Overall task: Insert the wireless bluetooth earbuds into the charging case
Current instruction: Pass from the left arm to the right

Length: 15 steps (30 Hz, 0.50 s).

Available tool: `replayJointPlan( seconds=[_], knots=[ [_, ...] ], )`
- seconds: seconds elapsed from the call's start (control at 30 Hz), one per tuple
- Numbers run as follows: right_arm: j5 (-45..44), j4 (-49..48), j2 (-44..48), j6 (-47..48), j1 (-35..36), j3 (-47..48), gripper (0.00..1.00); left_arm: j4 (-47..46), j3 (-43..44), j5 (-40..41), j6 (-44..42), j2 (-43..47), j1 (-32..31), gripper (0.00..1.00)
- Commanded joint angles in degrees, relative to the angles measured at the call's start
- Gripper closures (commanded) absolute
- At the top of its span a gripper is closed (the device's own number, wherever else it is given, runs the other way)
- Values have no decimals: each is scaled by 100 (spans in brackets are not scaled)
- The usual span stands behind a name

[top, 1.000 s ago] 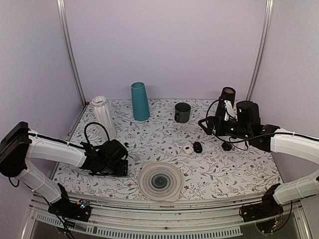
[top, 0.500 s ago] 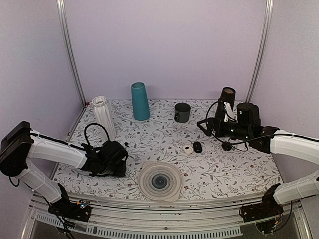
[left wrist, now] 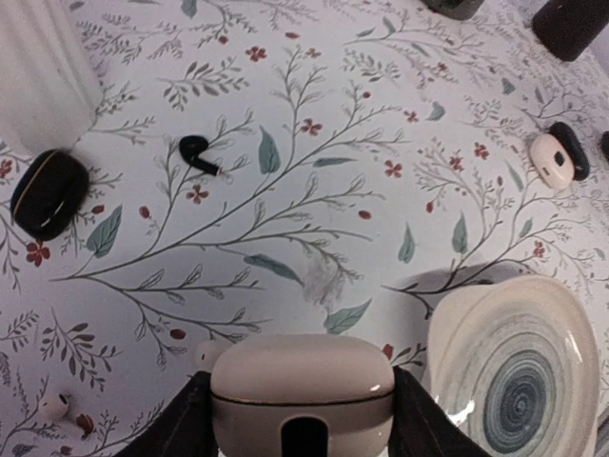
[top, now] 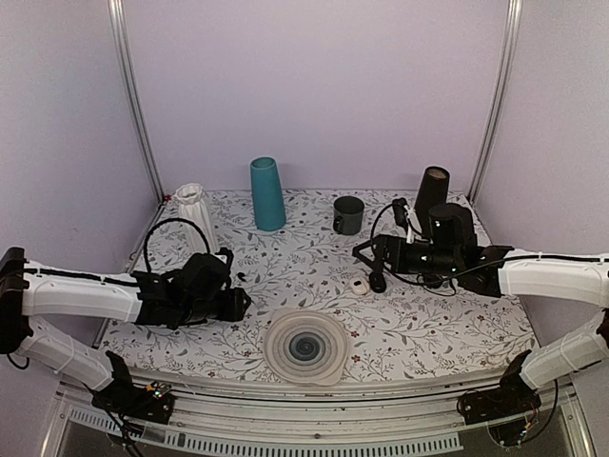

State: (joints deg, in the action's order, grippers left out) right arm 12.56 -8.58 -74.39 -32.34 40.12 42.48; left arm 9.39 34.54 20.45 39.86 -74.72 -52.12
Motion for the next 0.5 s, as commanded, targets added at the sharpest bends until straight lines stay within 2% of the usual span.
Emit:
replayJointPlan(
  seconds=[0.0,0.3,0.47],
  knots=[
    [181,-257,-309,-297,253,421,1,-953,54,-237,-829,338,-111,60],
    [479,-311,-817,-605,701,1090,4,-2512,145,-1080,-2443,601,-393,61],
    [599,-160,-1035,-717,890,1452,9,-2744,432,-1339,-3034,534,-548,61]
  ],
)
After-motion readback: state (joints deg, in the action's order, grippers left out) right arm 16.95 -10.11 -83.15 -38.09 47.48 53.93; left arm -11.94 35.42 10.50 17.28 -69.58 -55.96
